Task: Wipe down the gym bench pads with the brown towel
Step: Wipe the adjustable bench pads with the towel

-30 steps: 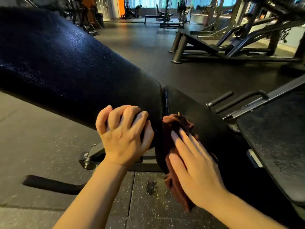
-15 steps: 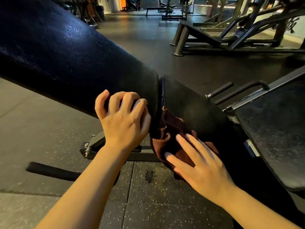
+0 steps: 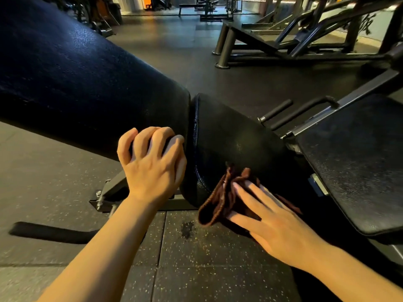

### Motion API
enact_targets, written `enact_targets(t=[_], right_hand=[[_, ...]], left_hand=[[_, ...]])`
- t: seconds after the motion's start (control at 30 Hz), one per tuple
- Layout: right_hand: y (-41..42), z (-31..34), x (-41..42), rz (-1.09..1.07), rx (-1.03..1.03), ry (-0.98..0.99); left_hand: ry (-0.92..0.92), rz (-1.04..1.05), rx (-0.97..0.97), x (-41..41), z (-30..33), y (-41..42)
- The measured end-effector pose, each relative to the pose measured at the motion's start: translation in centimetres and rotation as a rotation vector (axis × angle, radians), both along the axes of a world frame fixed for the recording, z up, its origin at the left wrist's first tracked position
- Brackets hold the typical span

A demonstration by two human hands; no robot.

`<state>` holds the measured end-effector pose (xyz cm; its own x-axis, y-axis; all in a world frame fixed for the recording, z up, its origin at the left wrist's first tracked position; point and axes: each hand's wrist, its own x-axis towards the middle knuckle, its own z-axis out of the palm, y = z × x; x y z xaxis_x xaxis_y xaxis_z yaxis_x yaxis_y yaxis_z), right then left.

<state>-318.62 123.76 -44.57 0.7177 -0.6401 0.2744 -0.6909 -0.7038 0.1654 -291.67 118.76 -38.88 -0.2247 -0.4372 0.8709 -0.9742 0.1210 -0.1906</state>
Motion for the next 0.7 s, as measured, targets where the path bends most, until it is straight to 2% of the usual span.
enact_targets(t=[0.1,0.2,0.3,0.37,0.43,0.5,0.53,0.6,0.7], right_hand=[[-1.0,0.9,2.7,0.061,-0.008,-0.179],[-1.1,1.5,3.8,0.000,0.202,-0.269],[-0.9,1.5,1.7,-0.210,0.476,-0.470],[-1.4,0.6,-0.4,-0.402,0.527,-0.578],[-2.4,-0.5,-2.0,-0.640,0.647,-0.479],[-3.7,-1.4,-3.2,-0.730,0.665,-0.378],[-4.5,-1.7,-3.2,-0.738,0.641,-0.361],[-6.0,-1.2,-2.2,-0.728,0.654,-0.456],[-8.2,-0.4,1.3,-0.468,0.531,-0.516]], left_hand=[[0.055,0.026,-0.014,-0.7,0.1,-0.1],[0.143,0.046,0.018,-1.6,0.1,0.2],[0.219,-0.035,0.126,-3.1,0.5,1.1],[0.200,-0.172,0.215,-4.6,0.7,1.8],[0.149,-0.314,0.310,-6.1,0.6,2.0],[0.170,-0.423,0.407,-7.2,0.4,1.8],[0.202,-0.455,0.439,-7.4,0.4,1.7],[0.242,-0.464,0.439,-7.6,0.2,1.4],[0.240,-0.464,0.428,-7.8,0.1,1.8]])
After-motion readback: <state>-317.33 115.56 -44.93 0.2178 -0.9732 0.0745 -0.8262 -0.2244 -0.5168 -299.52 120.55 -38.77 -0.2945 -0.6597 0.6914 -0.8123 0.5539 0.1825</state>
